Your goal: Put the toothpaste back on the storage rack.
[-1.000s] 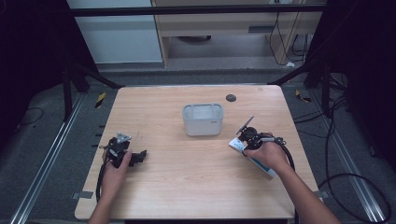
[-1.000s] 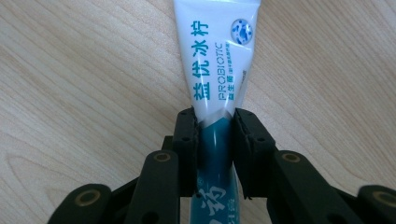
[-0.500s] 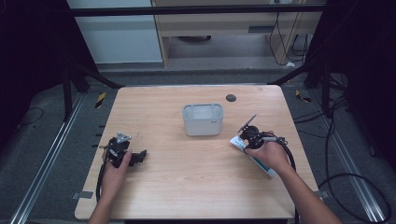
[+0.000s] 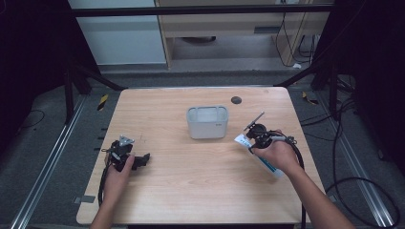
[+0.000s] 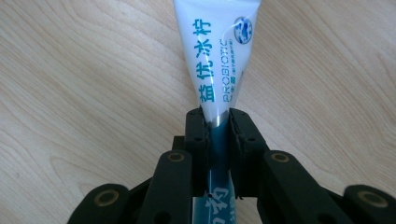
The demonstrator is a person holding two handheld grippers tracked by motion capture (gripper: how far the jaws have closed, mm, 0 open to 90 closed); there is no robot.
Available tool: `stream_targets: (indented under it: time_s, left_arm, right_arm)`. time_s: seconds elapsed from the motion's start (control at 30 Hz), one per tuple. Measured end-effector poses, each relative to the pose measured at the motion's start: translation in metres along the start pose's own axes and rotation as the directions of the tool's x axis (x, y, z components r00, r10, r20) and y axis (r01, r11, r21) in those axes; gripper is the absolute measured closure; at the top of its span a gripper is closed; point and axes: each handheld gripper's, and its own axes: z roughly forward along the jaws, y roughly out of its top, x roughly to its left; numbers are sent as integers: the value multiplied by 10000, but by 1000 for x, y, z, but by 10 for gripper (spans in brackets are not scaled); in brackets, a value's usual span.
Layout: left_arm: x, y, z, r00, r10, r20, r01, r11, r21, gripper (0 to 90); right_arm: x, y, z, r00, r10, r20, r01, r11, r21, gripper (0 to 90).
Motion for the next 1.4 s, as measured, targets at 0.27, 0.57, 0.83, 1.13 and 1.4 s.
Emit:
stream_targets:
  time_s: [0.27, 0.57, 0.83, 1.13, 1.4]
  left_arm:
    - [0, 0, 0, 10000, -1, 0, 1, 10000, -1, 0]
    - [0, 0, 0, 10000, 1, 0, -1, 10000, 1, 0]
    - [0, 0, 0, 10000, 0, -1, 0, 10000, -1, 0]
    - [0, 0, 0, 10000, 0, 0, 0, 10000, 2, 0]
    - [0, 0, 0, 10000, 17, -7, -17, 10000, 3, 0]
  right_arm:
    - [0, 4, -16, 9998, 117, -145, -126, 9976, -678, 789]
    - [3, 11, -31, 9993, 136, -348, -181, 9913, -1304, 789]
    - [11, 17, -46, 9987, 0, -505, -106, 9779, -2087, 789]
    - [21, 20, -60, 9979, -47, -652, -151, 9541, -2992, 790]
    - [31, 23, -68, 9970, -214, -738, -54, 9386, -3450, 790]
